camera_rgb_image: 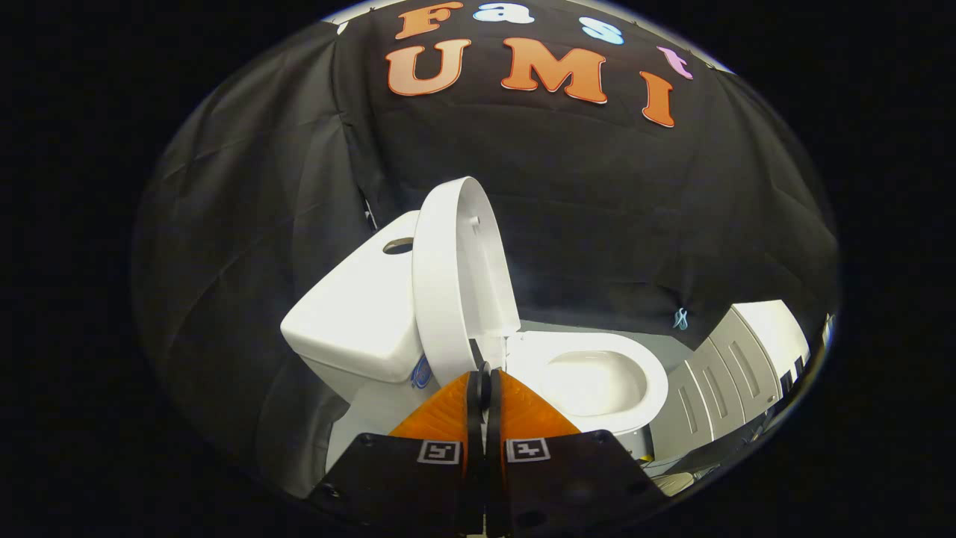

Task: Open the toilet lid.

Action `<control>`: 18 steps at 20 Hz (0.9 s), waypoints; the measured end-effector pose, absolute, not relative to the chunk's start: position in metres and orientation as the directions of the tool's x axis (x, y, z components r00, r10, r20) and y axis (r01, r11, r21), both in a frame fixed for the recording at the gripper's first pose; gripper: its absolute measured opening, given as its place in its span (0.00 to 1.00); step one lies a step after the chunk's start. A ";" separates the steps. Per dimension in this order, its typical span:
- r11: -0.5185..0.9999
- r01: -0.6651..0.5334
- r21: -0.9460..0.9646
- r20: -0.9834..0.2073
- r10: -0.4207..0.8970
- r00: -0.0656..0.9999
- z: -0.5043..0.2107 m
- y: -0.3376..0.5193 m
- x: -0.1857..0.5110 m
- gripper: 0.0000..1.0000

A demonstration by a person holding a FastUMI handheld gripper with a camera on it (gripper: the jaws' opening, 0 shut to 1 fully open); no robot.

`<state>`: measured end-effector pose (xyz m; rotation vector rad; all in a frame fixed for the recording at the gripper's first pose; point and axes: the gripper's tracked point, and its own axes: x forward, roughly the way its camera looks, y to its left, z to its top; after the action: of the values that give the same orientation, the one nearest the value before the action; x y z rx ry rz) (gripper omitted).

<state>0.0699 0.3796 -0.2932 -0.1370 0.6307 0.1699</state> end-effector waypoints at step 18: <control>0.975 -0.213 -0.059 -0.427 0.168 0.888 -0.202 0.324 0.078 1.00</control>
<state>0.0784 0.3244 -0.2025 -0.1049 0.4340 0.1981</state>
